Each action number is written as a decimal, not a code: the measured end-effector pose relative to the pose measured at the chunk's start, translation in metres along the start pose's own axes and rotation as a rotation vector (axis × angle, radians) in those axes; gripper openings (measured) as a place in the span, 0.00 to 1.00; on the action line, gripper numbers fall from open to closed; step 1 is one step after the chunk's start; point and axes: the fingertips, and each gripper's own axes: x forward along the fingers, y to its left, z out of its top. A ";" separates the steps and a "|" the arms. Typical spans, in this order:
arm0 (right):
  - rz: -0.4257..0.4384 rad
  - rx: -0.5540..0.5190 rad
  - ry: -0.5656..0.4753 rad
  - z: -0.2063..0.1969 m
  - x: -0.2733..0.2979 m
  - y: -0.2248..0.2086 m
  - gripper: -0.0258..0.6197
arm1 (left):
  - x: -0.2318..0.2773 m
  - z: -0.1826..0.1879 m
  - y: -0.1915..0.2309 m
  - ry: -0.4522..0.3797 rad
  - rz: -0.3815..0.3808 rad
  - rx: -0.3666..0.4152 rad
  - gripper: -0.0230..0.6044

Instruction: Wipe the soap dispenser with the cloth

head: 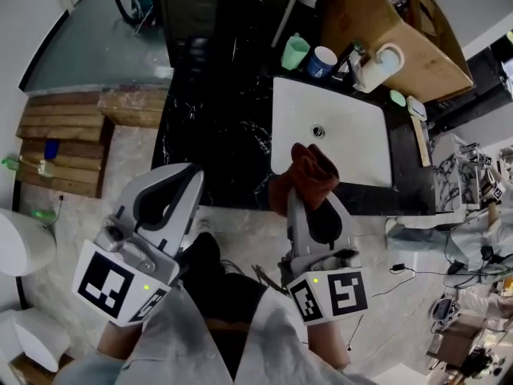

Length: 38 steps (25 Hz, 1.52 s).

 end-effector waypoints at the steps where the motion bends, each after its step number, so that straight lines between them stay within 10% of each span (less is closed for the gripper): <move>1: -0.006 0.000 0.001 0.002 0.007 0.000 0.16 | 0.004 0.001 0.007 -0.001 -0.005 -0.001 0.04; 38: -0.071 -0.107 0.017 0.033 0.143 -0.029 0.16 | 0.056 0.000 0.106 -0.019 -0.003 -0.043 0.04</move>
